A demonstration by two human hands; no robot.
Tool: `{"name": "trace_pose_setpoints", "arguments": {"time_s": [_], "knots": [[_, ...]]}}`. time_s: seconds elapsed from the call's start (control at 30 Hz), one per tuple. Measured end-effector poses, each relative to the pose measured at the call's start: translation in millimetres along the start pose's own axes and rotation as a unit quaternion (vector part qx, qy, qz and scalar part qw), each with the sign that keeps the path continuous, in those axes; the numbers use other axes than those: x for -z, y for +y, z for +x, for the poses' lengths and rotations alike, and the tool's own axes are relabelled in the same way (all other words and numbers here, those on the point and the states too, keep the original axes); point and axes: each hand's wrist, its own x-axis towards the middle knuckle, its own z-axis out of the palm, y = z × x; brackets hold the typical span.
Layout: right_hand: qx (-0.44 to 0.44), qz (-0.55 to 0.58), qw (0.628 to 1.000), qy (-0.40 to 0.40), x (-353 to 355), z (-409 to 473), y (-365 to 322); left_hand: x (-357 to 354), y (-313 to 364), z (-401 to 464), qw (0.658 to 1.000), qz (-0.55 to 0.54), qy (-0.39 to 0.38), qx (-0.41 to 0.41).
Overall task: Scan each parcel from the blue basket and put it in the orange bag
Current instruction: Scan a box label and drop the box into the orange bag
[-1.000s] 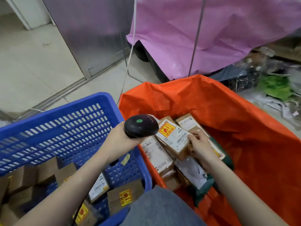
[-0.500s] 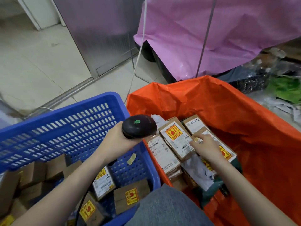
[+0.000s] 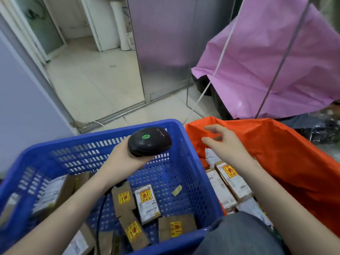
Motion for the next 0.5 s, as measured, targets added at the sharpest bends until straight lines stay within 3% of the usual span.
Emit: {"name": "trace_pose_setpoints", "arguments": {"time_s": [0.2, 0.5], "knots": [[0.067, 0.029, 0.994, -0.083, -62, 0, -67, 72, -45, -33, 0.997, 0.007, 0.047, 0.058], [0.080, 0.048, 0.974, -0.205, -175, -4, -138, 182, -115, -67, 0.987, -0.007, 0.107, 0.119]]}}
